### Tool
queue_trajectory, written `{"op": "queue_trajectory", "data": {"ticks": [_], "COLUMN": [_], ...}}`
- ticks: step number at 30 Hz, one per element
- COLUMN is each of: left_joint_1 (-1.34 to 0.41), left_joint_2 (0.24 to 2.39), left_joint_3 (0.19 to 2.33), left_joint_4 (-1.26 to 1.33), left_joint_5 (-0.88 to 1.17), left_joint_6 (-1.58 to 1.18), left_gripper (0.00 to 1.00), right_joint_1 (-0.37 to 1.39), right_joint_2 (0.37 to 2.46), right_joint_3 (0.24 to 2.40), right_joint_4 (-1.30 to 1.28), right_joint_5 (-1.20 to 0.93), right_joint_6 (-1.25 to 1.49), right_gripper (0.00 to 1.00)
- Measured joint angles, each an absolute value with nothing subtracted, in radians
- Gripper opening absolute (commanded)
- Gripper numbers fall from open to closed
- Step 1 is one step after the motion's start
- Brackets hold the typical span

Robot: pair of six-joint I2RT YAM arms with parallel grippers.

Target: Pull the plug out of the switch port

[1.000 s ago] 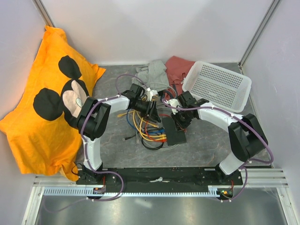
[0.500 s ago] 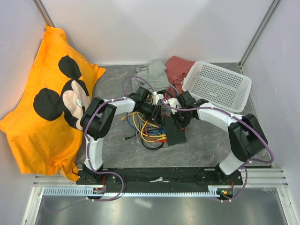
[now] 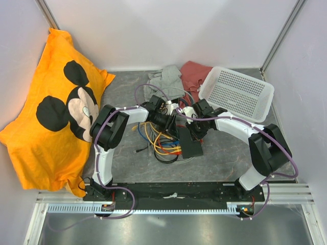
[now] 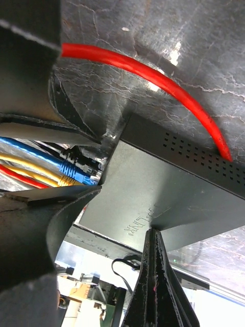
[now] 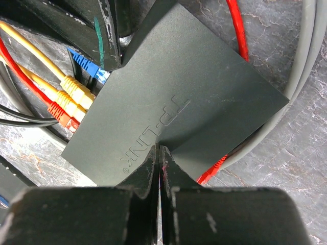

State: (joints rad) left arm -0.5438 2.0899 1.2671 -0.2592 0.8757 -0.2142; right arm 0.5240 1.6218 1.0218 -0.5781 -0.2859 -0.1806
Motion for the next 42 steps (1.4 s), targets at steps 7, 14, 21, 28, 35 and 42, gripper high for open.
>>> {"op": "queue_trajectory", "data": {"ticks": [7,14,21,28,35,42], "left_joint_1": [-0.542,-0.537,-0.535,-0.535,-0.535,-0.532], "left_joint_2": [2.103,2.132,2.136,2.136,2.136,2.143], "left_joint_3": [1.267,1.279,1.28,1.28,1.275,1.274], "left_joint_4": [-0.253,-0.252,-0.255,-0.255,-0.251,-0.245], "left_joint_5": [0.911,0.975,0.982,0.989,0.997,1.011], "left_joint_6": [-0.189,-0.164,-0.151,-0.125,-0.084,-0.059], "left_gripper": [0.43,0.41,0.36,0.36,0.37,0.31], "right_joint_1": [0.524,0.525,0.525,0.525,0.525,0.525], "right_joint_2": [1.621,1.621,1.62,1.62,1.62,1.618], "right_joint_3": [1.021,1.021,1.021,1.021,1.021,1.019], "right_joint_4": [-0.574,-0.569,-0.566,-0.56,-0.558,-0.556], "right_joint_5": [-0.277,-0.268,-0.266,-0.26,-0.26,-0.26], "right_joint_6": [-0.181,-0.181,-0.181,-0.181,-0.181,-0.181], "right_gripper": [0.0,0.0,0.0,0.0,0.0,0.0]}}
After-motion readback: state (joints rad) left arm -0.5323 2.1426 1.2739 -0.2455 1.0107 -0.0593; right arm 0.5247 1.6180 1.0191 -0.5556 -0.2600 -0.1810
